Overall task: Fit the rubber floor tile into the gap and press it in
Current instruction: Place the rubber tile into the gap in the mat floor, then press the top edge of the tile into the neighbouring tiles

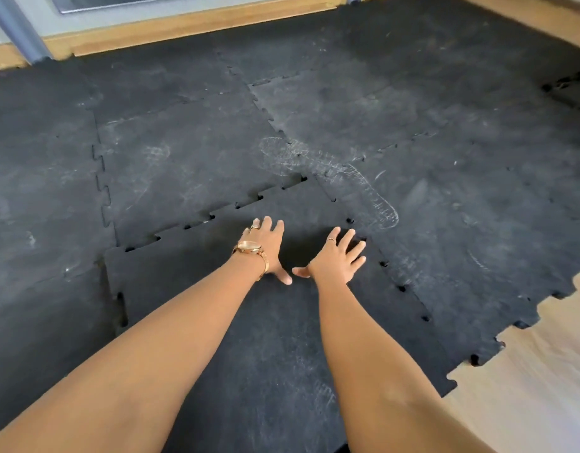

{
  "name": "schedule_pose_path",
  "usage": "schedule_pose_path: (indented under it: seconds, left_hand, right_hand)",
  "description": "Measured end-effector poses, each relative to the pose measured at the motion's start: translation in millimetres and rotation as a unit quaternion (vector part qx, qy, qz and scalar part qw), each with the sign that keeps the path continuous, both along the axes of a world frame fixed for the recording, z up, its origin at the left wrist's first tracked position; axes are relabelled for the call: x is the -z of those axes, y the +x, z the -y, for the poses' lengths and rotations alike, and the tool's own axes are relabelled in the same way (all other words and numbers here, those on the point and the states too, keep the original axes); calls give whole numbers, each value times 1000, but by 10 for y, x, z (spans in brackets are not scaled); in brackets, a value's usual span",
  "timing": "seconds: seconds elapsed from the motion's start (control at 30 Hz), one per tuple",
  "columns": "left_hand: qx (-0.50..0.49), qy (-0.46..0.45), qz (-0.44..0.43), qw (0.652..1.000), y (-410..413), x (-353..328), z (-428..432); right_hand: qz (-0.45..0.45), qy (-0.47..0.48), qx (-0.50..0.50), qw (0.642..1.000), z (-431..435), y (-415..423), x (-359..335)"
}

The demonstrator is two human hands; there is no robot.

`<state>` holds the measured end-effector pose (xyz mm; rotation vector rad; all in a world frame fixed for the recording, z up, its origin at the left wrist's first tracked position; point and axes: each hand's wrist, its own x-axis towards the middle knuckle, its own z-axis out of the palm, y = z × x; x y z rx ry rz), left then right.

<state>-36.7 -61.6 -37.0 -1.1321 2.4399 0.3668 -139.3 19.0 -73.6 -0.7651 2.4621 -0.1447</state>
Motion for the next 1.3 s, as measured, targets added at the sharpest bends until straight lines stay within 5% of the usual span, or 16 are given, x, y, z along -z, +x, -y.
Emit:
schedule_pose_path:
  seconds: [0.3, 0.57, 0.73, 0.83, 1.03, 1.3]
  left_hand:
    - [20, -22, 68, 997, -515, 174, 691]
    - [48, 48, 61, 996, -411, 6, 1078]
    - [37, 71, 29, 996, -409, 254, 1052]
    - [35, 85, -3, 996, -357, 328, 1118]
    - [35, 82, -71, 994, -311, 509, 1044]
    - [91, 97, -11, 991, -345, 547, 1190]
  right_hand:
    - [-25, 22, -51, 998, -3, -125, 118]
    - [-24, 146, -122, 981, 170, -324, -132]
    - [-75, 85, -164, 980, 513, -900, -272]
    - [-16, 84, -172, 981, 627, -874, -142]
    - [-93, 81, -280, 952, 323, -994, 109]
    - [-124, 63, -369, 919, 189, -1241, 330]
